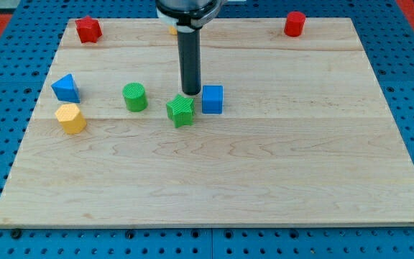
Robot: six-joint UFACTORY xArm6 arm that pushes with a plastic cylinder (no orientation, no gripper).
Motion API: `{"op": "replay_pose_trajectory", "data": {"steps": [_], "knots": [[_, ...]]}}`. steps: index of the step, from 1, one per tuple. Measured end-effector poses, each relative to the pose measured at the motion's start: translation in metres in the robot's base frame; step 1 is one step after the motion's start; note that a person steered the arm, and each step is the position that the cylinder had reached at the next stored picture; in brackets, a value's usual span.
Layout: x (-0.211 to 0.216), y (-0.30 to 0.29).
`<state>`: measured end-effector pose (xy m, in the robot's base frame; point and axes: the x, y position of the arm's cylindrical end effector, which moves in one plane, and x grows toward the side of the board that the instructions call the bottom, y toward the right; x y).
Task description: Push the blue cube below the red circle
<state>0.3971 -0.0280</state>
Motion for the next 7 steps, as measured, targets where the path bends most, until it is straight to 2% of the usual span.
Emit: {"op": "replay_pose_trajectory", "data": {"steps": [2,3,4,5,6,7], "knots": [[0.055,0.077],[0.049,0.131],[0.016,0.134],[0.016,0.071],[0.007,0.066],[-0.015,0.093]]}}
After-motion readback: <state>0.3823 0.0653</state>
